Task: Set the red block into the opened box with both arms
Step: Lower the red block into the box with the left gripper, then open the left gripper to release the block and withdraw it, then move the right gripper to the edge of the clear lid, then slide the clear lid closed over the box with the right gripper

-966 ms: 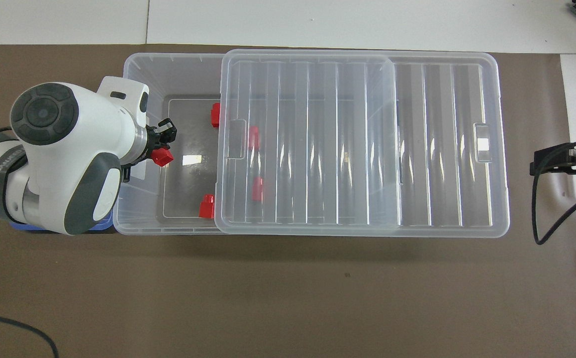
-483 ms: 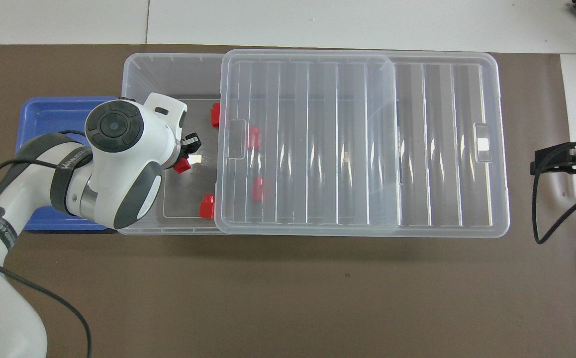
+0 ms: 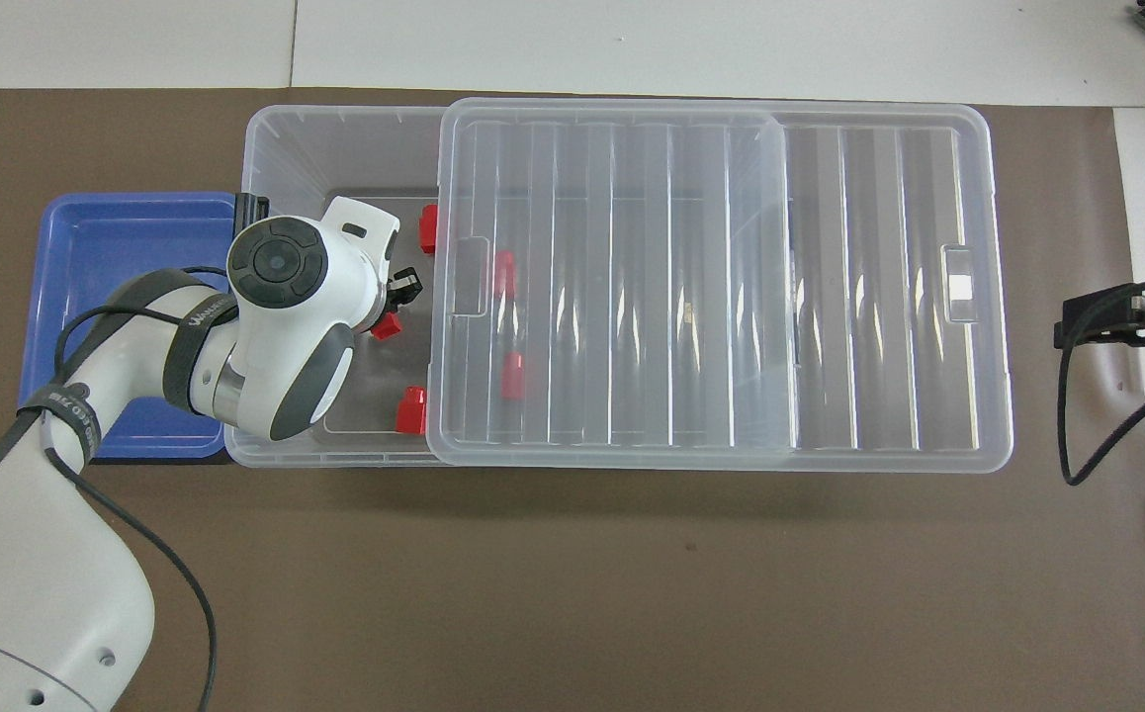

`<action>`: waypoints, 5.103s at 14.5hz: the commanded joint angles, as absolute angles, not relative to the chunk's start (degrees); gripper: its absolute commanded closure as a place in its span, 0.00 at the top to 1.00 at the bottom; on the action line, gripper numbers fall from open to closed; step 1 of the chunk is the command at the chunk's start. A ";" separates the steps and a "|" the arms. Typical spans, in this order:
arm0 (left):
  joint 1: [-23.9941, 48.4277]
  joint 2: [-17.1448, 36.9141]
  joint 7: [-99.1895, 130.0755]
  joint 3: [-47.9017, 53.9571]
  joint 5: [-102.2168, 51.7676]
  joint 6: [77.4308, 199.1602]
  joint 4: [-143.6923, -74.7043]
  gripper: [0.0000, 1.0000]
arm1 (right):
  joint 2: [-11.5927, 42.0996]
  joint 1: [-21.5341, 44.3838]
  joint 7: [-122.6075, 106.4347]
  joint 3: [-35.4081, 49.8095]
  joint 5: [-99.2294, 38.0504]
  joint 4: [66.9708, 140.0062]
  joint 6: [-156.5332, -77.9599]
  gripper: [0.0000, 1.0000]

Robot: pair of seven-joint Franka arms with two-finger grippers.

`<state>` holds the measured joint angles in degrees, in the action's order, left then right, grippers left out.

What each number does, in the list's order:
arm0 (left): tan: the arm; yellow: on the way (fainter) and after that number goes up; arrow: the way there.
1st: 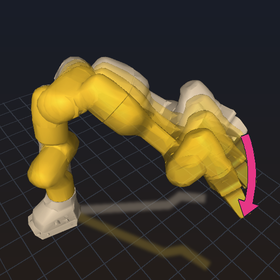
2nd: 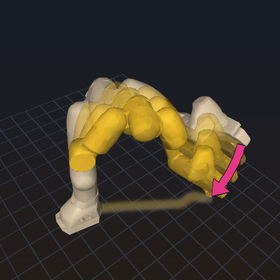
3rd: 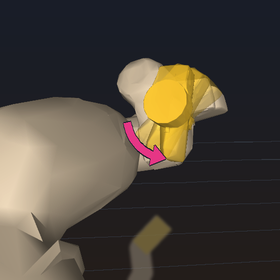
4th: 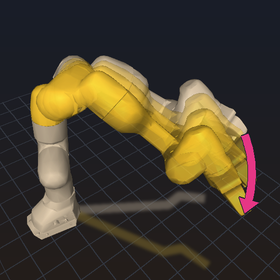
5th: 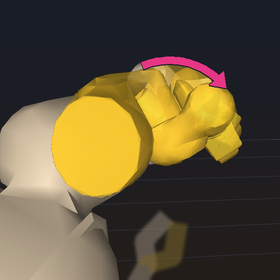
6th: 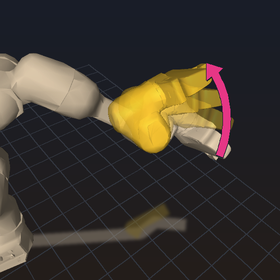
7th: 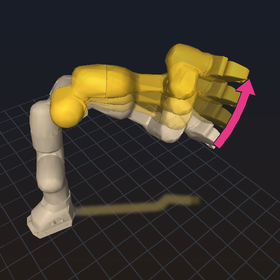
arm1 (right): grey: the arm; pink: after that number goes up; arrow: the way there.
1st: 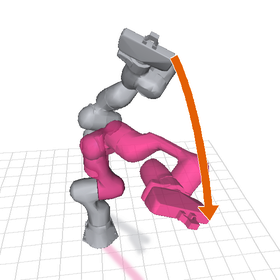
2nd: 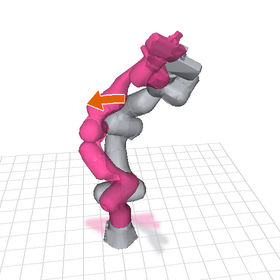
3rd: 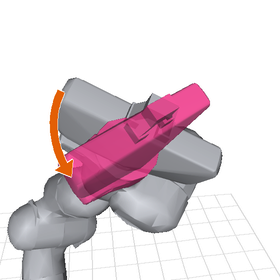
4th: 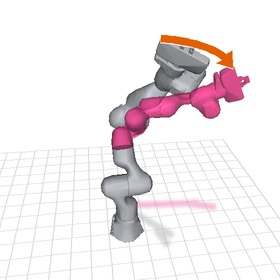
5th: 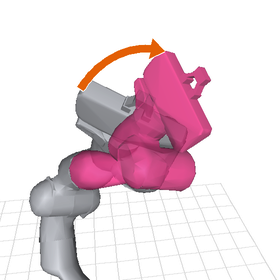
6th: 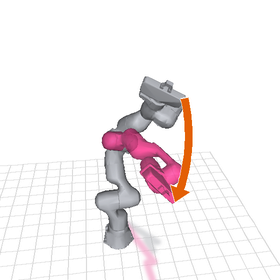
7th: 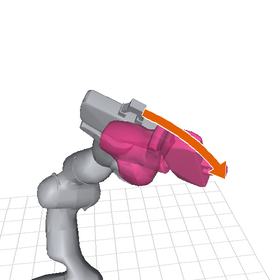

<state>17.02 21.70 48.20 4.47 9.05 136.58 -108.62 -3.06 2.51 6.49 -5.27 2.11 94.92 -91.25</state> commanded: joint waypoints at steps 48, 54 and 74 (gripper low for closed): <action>0.26 -0.79 11.01 2.90 5.19 96.59 -95.01 1.00 | 8.86 -5.98 -28.73 -5.01 -3.52 98.00 -114.32 0.00; 0.26 -0.79 8.96 2.90 5.10 97.03 -95.19 1.00 | 12.65 -3.26 -24.18 -3.78 -3.78 98.09 -118.74 0.00; -0.18 -0.79 9.84 2.99 2.02 97.38 -95.10 1.00 | 13.89 7.21 -9.68 -3.69 -3.96 98.61 -121.99 0.00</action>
<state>0.51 0.12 10.12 2.64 3.03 97.09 -94.20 13.63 6.35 -11.44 -3.66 -2.14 98.35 -121.21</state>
